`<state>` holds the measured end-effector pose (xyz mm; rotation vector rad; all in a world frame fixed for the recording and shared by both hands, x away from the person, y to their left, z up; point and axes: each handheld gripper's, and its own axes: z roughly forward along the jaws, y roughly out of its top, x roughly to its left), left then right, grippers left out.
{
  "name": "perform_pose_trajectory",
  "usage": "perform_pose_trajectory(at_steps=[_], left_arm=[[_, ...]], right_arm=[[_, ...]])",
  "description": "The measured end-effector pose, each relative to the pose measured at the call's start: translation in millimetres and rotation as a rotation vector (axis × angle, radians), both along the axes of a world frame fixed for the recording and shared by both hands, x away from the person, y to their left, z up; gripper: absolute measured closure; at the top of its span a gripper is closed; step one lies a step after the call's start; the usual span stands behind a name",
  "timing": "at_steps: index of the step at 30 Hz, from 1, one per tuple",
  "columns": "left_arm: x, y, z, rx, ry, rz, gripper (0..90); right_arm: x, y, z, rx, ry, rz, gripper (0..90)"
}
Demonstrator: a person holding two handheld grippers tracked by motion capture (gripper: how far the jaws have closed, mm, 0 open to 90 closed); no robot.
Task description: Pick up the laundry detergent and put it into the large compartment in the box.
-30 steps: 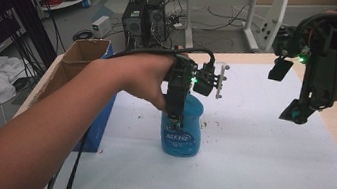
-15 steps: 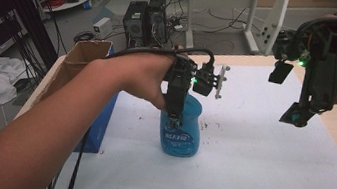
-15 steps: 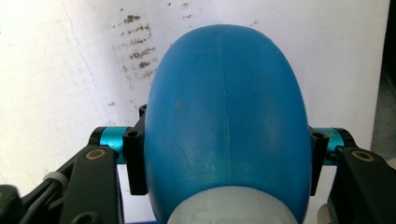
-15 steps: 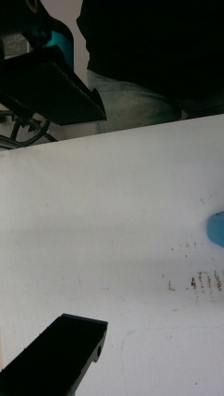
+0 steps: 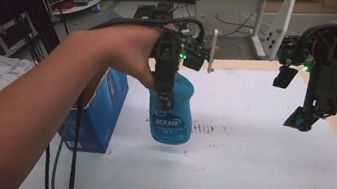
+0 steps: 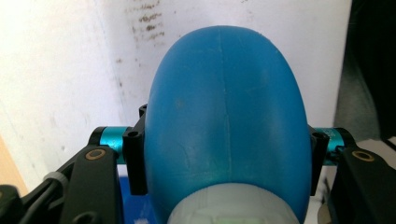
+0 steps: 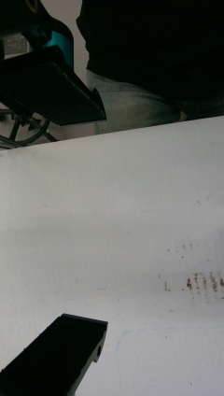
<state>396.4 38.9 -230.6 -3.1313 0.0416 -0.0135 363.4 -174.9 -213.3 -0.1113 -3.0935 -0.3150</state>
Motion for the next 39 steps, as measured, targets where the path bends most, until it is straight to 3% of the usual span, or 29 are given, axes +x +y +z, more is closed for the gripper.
perform_pose_trajectory(at_steps=[5, 6, 7, 10, 12, 13, 14, 17, 18, 25, 28, 34, 36, 37, 39], left_arm=[[-0.8, 15.9, 26.3, 0.014, -0.007, 0.057, 38.2], [0.5, 23.8, 37.1, 0.006, -0.003, 0.085, 38.2], [0.5, 23.8, 37.1, 0.006, -0.003, 0.085, 38.2], [3.8, 39.7, 56.9, -0.005, -0.016, 0.141, 38.2], [4.8, 43.7, 61.0, -0.005, -0.016, 0.155, 38.2], [7.4, 51.5, 68.0, -0.001, -0.017, 0.192, 38.2], [7.4, 51.5, 68.0, -0.001, -0.017, 0.192, 38.2], [13.8, 68.4, 81.1, -0.003, -0.018, 0.259, 38.2], [13.8, 68.4, 81.1, -0.003, -0.018, 0.259, 38.1], [24.1, 104.3, 98.8, -0.013, -0.036, 0.38, 38.2], [26.9, 113.4, 101.8, -0.007, -0.041, 0.401, 38.2], [33.0, 149.2, 114.4, -0.036, -0.032, 0.507, 38.2], [33.2, 154.2, 115.9, -0.039, -0.032, 0.533, 38.2], [34.1, 164.0, 118.1, -0.036, -0.037, 0.577, 38.2], [34.7, 168.4, 118.2, -0.038, -0.041, 0.596, 38.2]], right_arm=[[-0.7, 4.9, -0.2, -0.002, -0.002, 0.01, 1.5], [-0.1, 6.2, -0.2, -0.005, -0.007, 0.017, 1.6], [-0.9, 7.1, -0.1, -0.003, -0.002, 0.008, 1.6], [-0.6, 9.5, 0.6, -0.01, -0.007, 0.021, 1.5], [-1.0, 11.4, 0.9, -0.008, -0.004, 0.02, 1.6], [-0.5, 12.2, 1.1, -0.013, -0.008, 0.026, 1.5], [-0.5, 12.2, 1.1, -0.013, -0.008, 0.026, 1.5], [-0.4, 16.5, 1.1, -0.017, -0.006, 0.027, 1.5], [-0.4, 16.5, 1.1, -0.017, -0.006, 0.027, 1.5], [1.3, 22.5, 2.4, -0.022, -0.007, 0.041, 1.5], [2.1, 22.9, 2.5, -0.023, -0.007, 0.043, 1.6], [4.9, 25.6, 0.5, -0.028, -0.001, 0.042, 1.6], [5.9, 25.9, 0.2, -0.03, -0.003, 0.048, 1.6], [6.5, 27.0, -0.6, -0.027, 0.001, 0.041, 1.5], [8.5, 27.9, -1.3, -0.027, -0.002, 0.049, 1.6]])
